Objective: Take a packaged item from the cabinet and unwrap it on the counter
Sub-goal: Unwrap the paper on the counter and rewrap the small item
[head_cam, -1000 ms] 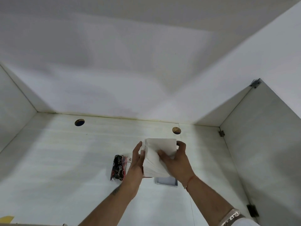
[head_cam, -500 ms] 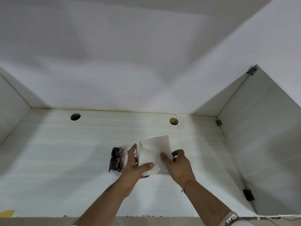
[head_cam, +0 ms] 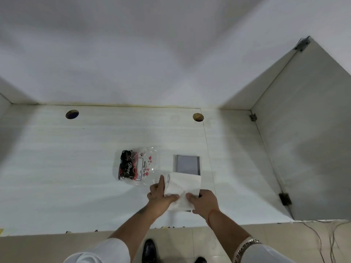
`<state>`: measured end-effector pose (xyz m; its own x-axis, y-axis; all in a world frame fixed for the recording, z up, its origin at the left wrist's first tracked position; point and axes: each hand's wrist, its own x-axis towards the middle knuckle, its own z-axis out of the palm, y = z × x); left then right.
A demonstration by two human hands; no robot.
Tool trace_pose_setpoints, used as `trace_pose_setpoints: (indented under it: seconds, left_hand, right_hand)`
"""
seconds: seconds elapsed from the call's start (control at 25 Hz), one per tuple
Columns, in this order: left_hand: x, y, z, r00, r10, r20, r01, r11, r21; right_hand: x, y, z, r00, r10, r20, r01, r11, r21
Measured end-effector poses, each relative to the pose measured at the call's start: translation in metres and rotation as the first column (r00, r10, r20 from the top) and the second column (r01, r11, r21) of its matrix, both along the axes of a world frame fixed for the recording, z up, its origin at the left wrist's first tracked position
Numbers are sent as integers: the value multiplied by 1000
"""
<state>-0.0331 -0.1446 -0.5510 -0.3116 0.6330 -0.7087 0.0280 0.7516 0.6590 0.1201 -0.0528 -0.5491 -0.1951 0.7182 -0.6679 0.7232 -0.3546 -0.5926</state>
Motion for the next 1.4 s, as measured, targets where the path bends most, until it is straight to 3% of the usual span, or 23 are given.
trace_pose_setpoints:
  seconds: [0.12, 0.24, 0.36, 0.44, 0.52, 0.64, 0.72, 0.84, 0.96, 1.16, 1.4]
  left_hand:
    - [-3, 6, -12, 970, -86, -227, 79, 996, -39]
    - [-7, -3, -23, 936, -51, -348, 79, 995, 68]
    - [-1, -10, -20, 932, -33, -361, 104, 979, 178]
    - [1, -13, -21, 929, -68, -363, 145, 971, 190]
    - [2, -19, -26, 914, -135, -382, 213, 962, 169]
    - [2, -24, -30, 893, -169, -418, 258, 952, 167]
    - [2, -24, -30, 875, -159, -458, 261, 951, 169]
    - [2, -24, -32, 879, -121, -460, 231, 954, 191]
    - [3, -24, -32, 878, -107, -467, 221, 955, 197]
    - [6, -21, -24, 890, -113, -441, 202, 966, 160]
    - [7, -19, -34, 820, -184, -542, 301, 944, 134]
  right_hand:
    - [5, 1, -11, 992, -56, -116, 51, 998, -42]
    - [3, -2, -16, 990, -29, -141, 28, 1000, -8]
    - [-6, -8, -11, 997, 74, -39, -67, 987, 144]
    - [-12, -10, -7, 958, 250, 139, -275, 938, 210]
    - [-16, -8, -7, 865, 404, 296, -467, 865, 184]
    - [-21, 3, -9, 822, 472, 318, -521, 849, 86]
    - [-22, 7, -11, 869, 408, 280, -448, 889, 96]
    - [-19, -4, -11, 984, 112, 137, -141, 964, 227]
    - [-13, -15, -12, 998, -59, -30, 64, 974, 215]
    - [-4, -24, -15, 993, -52, -104, 71, 980, 184]
    - [-13, 0, -6, 986, -163, 33, 154, 971, 183]
